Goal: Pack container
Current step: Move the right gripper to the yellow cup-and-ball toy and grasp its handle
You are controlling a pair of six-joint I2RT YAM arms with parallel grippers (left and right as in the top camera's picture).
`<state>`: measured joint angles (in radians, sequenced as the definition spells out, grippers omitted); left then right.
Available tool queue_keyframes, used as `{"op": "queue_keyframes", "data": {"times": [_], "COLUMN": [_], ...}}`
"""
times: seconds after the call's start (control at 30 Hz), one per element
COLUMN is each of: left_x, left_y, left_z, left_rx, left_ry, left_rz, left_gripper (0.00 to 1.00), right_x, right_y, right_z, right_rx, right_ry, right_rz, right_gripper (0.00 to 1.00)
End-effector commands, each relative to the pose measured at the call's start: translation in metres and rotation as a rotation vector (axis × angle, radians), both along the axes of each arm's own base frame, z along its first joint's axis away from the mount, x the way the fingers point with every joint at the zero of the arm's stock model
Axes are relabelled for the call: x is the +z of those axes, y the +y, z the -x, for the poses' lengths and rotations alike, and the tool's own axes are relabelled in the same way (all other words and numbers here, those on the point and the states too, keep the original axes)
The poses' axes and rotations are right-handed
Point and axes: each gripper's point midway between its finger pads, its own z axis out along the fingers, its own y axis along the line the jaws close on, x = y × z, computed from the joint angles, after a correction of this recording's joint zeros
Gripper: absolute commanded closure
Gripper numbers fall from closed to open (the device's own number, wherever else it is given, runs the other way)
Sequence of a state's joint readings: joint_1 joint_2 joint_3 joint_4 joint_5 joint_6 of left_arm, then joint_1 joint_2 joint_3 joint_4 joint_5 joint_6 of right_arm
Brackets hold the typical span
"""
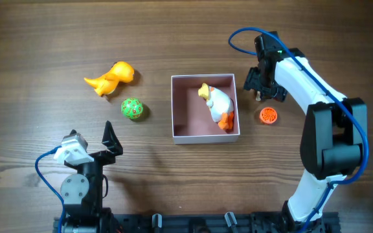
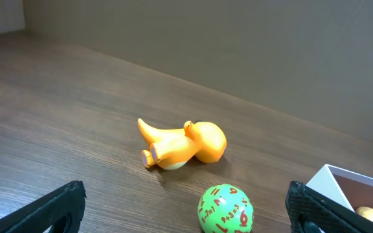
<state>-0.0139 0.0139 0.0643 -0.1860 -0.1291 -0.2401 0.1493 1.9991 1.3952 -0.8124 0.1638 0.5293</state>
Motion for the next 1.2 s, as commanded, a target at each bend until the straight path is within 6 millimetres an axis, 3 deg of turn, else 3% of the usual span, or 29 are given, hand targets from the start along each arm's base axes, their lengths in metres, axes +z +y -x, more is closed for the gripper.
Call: {"op": "queue_keyframes", "data": {"times": [0.0,0.17,0.4,0.53,0.9,1.1,1.17], "left_x": [-0.001,-0.001,-0.001,-0.001,-0.001,-0.001,-0.001], "left_y": [-0.004,-0.004,-0.004,-0.004,-0.004,-0.004,-0.004], "left_z": [0.0,0.0,0.0,0.0,0.0,0.0,0.0], "left_rx": [-0.023,-0.023,-0.023,-0.023,-0.023,-0.023,-0.023], "left_ry": [-0.001,-0.001,-0.001,-0.001,-0.001,-0.001,-0.001], "left_rz": [-0.018,-0.018,-0.018,-0.018,-0.018,-0.018,-0.018], "left_gripper": [0.0,0.0,0.0,0.0,0.0,0.0,0.0], "right_x": [-0.009,-0.021,-0.021,-0.02,-0.034,-0.034,-0.034], "right_y": [0.002,0.001,0.002,0.002,0.001,0.001,0.001], "right_z": [0.004,0.007,0.004,0.002,0.006,0.006,0.006], "right_rx": [0.007,0.012,0.042,0.059,0.059,0.059,0.059], "right_ry": [0.022,0.014,0.005,-0.004,0.023,0.022,0.022], "right_rz": [-0.012,-0.012,-0.008,-0.006,-0.004,-0.003,-0.003], "right_gripper": [0.22,0.26,0.28,0.34,0.6,0.91,0.93]}}
